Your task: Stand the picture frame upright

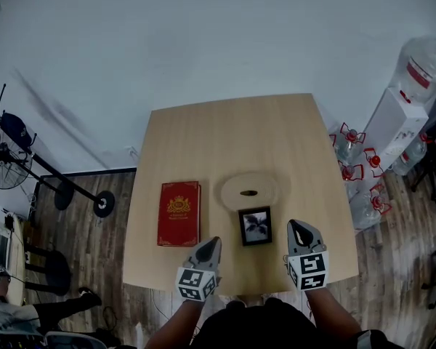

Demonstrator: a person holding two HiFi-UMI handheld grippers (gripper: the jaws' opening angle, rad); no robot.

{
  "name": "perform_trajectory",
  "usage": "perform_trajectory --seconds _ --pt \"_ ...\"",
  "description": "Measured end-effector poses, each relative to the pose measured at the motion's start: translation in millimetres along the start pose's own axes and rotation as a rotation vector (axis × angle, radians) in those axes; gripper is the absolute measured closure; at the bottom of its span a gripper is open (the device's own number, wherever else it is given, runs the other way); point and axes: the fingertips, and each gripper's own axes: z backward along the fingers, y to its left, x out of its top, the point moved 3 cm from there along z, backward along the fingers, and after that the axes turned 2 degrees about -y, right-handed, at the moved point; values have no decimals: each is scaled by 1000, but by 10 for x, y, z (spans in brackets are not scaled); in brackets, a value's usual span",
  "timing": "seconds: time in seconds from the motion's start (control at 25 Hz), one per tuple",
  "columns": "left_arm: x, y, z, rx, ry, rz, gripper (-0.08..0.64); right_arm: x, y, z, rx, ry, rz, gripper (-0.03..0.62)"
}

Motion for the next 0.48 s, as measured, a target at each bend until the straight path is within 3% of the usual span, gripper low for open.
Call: perform_trajectory --seconds 0.48 --pt "13 0 -25 3 6 -11 560 -70 -138 31 -13 29 9 583"
